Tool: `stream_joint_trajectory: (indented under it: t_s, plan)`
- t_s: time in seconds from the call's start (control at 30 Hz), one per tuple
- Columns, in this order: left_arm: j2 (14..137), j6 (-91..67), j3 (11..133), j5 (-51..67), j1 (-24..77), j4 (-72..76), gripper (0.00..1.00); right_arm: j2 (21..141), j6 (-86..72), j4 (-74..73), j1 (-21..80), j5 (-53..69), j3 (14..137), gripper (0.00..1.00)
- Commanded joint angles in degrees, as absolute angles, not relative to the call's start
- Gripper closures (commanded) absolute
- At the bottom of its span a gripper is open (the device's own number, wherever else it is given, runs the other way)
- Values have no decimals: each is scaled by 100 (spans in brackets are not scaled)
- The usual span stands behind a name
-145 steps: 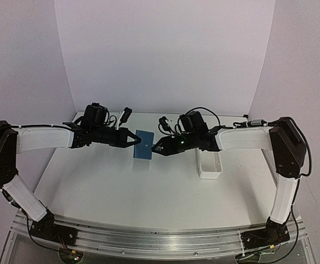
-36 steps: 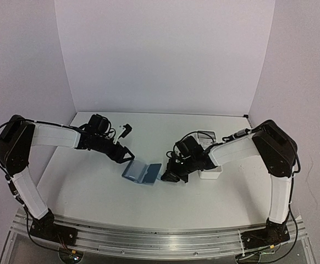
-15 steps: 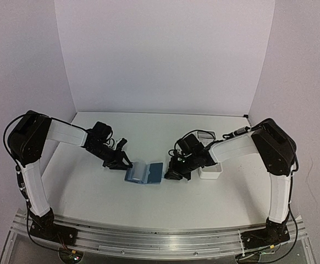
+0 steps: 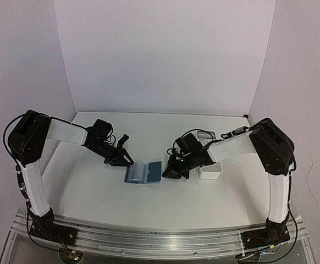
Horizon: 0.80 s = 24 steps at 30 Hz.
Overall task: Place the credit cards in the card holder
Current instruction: Open the card holder at the center of the board.
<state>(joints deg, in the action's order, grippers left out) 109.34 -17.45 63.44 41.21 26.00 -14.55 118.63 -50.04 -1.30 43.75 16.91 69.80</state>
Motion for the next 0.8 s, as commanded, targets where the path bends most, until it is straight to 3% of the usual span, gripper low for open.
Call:
stream_joint_trajectory:
  t_s: [0.0, 0.27, 0.47, 0.77]
  plan:
    - [11159, -1357, 6637, 3794, 2685, -1647, 69, 11944, -4868, -581, 4403, 1295, 7253, 81]
    - [11092, -1384, 6525, 3633, 2736, -1512, 69, 11226, -4124, -1816, 4560, -105, 8056, 64]
    - [11094, -1415, 6586, 3618, 2760, -1498, 68, 11361, -3477, -2259, 5102, -979, 9329, 62]
    - [11005, -1387, 6811, 3441, 2680, -1904, 68, 12199, -3690, -2211, 5460, -303, 10138, 60]
